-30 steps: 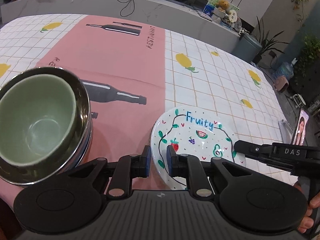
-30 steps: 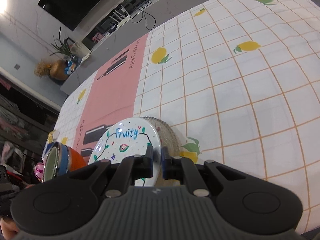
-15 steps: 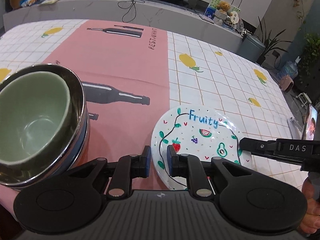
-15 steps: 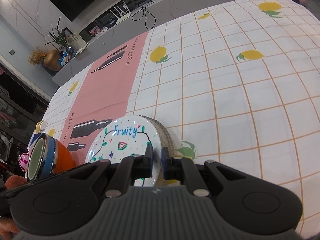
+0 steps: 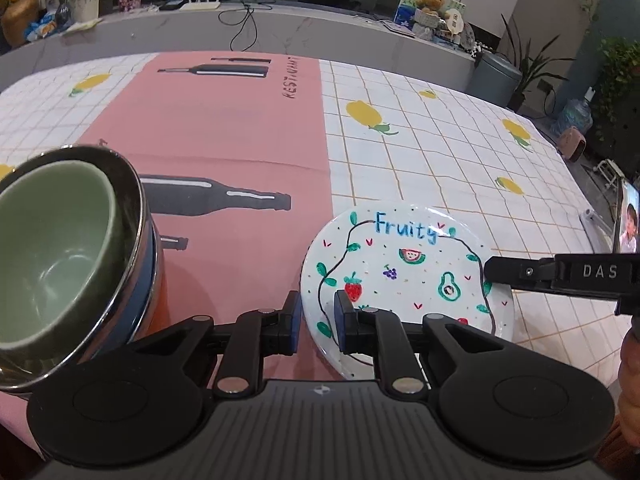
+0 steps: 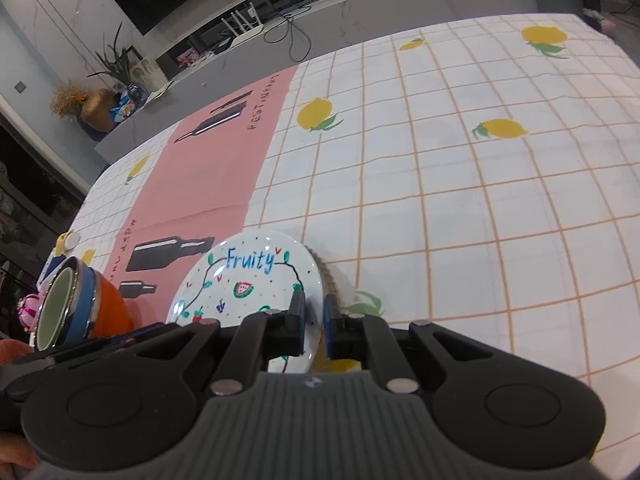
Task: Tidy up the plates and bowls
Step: 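Open both tools and release the Fruity plate, then move both tools to the rim of the nested bowl stack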
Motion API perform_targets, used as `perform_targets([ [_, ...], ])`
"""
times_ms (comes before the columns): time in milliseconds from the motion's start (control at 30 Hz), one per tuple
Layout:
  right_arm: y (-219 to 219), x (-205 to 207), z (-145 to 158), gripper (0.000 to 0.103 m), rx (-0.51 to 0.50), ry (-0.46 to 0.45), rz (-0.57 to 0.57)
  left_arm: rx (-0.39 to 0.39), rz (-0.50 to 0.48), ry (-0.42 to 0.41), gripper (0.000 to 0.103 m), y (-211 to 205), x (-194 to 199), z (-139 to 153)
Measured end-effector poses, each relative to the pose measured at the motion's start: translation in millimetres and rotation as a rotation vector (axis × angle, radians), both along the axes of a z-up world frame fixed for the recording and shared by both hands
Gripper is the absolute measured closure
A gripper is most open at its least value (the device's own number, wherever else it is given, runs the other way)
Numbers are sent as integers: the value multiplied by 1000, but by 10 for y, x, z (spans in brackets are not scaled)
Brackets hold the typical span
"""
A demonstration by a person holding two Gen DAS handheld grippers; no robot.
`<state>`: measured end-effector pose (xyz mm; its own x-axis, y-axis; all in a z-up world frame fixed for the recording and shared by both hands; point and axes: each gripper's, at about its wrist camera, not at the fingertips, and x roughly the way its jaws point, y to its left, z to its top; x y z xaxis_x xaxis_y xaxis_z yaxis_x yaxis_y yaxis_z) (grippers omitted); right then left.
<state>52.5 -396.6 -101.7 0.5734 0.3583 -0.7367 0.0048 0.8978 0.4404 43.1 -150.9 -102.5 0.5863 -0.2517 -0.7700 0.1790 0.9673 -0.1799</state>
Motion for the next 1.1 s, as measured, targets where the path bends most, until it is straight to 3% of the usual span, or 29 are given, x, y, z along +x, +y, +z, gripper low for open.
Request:
perform_targets([
  [267,47,5,19,88,-44,-13,15,20,-1,-18,83,-7,-28,-8],
  [333,23,-2,40,83,-47,-24,-3,43,-3,-41,74,-24,-51,17],
  [367,6,0,43,69,-46,-25,-18,44,-6,-51,64,-28,-65,33],
  [400,-11,4,39,64,-43,-24,-28,38,-10,-62,54,-32,-71,54],
  [467,-22,12,37,64,-43,-22,-36,35,-19,-78,49,-44,-88,88],
  [700,63,-35,55,56,-86,-11,-68,114,-77,-73,49,-99,-140,164],
  [833,237,-170,149,54,-173,-66,-86,95,-122,-82,49,-77,-222,279],
  [967,439,-331,242,45,-262,-118,-113,67,-150,-105,49,12,-311,428],
  [1033,517,-408,281,34,-270,-134,-136,49,-159,-116,49,84,-342,505],
  [1100,600,-486,304,34,-245,-145,-145,50,-172,-132,49,156,-371,581],
])
